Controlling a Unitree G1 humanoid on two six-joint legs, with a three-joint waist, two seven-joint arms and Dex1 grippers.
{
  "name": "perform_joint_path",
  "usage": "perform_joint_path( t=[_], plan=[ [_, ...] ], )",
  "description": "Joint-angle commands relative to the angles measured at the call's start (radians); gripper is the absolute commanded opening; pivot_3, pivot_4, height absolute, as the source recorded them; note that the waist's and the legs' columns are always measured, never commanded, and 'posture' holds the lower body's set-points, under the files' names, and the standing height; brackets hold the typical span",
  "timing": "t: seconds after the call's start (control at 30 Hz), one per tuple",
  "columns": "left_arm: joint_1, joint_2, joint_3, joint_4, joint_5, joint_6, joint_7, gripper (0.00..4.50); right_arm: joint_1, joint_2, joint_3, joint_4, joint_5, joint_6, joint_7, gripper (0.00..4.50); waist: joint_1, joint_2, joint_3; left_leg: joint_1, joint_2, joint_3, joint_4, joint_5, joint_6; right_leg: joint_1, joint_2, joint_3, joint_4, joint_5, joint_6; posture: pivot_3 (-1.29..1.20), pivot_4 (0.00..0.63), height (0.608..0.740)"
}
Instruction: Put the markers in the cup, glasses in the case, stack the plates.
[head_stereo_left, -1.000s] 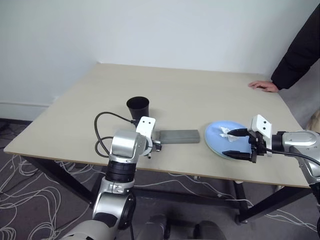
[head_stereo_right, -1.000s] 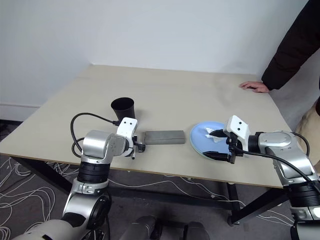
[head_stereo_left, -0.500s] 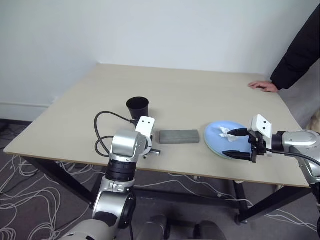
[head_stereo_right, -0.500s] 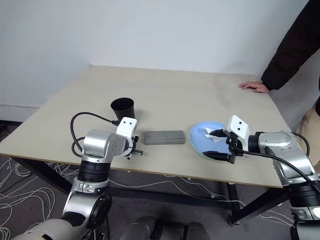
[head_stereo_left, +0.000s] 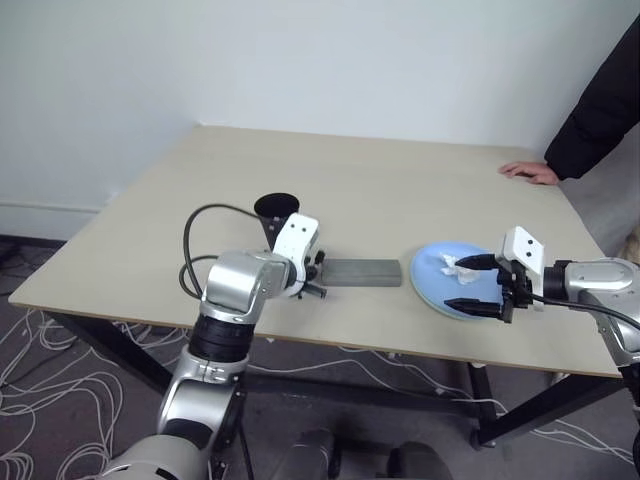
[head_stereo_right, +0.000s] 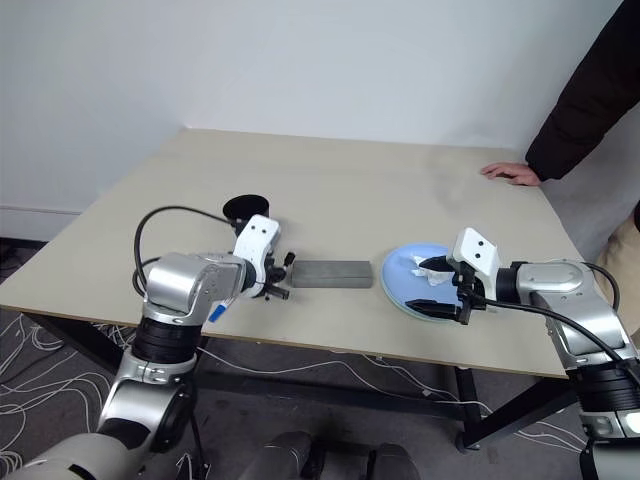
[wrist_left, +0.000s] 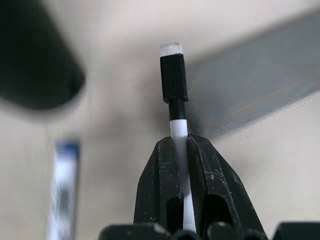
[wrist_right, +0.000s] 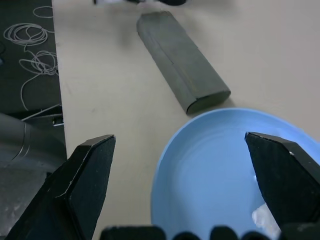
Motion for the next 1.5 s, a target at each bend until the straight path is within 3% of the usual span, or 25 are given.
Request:
perform_joint_path(
  t=[0.03,0.2,0.6,0.83,1.1,1.5],
  plan=[
    [-0.032,0.065,-0.056,-0.044,0.004,-0.132,-0.059,0.01,-0.021,-0.005,-0.026,-0.005,-0.001,-0.016,-0.004,4.5,0.0,0.0,0.0,0.0,0.0,0.0,-0.001,0.0,0.0,0.0,0.0,0.0,-0.002,0.0,0.0,0.0,0.0,0.701],
    [-0.059,0.132,-0.074,-0.016,0.023,-0.269,-0.102,0.01,-0.026,-0.005,-0.025,0.0,-0.002,-0.018,-0.003,4.5,0.001,0.0,0.0,0.0,0.0,-0.001,-0.005,0.0,0.0,-0.001,0.002,0.0,-0.007,0.0,0.0,0.0,0.0,0.701],
    [-0.151,0.056,0.118,0.199,0.02,-0.72,-0.03,0.01,-0.045,0.006,-0.018,0.009,-0.005,-0.021,-0.005,4.5,0.001,0.0,0.0,0.001,-0.002,-0.001,-0.006,0.0,0.0,-0.002,0.002,0.001,-0.008,0.002,0.002,0.0,0.0,0.701],
    [-0.146,0.104,0.131,0.375,0.1,-0.946,0.007,0.01,-0.057,0.006,-0.015,0.016,-0.007,-0.022,-0.003,4.5,0.001,0.0,0.0,0.003,-0.002,-0.001,-0.005,0.0,0.0,0.0,0.003,0.001,-0.008,0.002,0.003,0.0,0.0,0.701],
    [-0.124,0.062,0.196,0.549,0.071,-1.11,0.014,0.01,-0.065,0.008,-0.013,0.018,-0.007,-0.021,-0.002,4.5,0.01,-0.001,0.0,0.002,-0.003,-0.001,-0.004,0.0,0.001,0.001,0.002,0.001,-0.008,0.003,0.003,0.0,0.0,0.701],
    [-0.128,0.045,0.184,0.742,0.099,-1.289,-0.003,0.01,-0.059,0.007,-0.015,0.015,-0.007,-0.025,-0.003,4.5,0.009,-0.001,0.0,0.002,-0.003,-0.001,-0.003,0.0,0.001,0.001,0.003,0.001,-0.008,0.004,0.004,0.0,0.0,0.701]
  ],
)
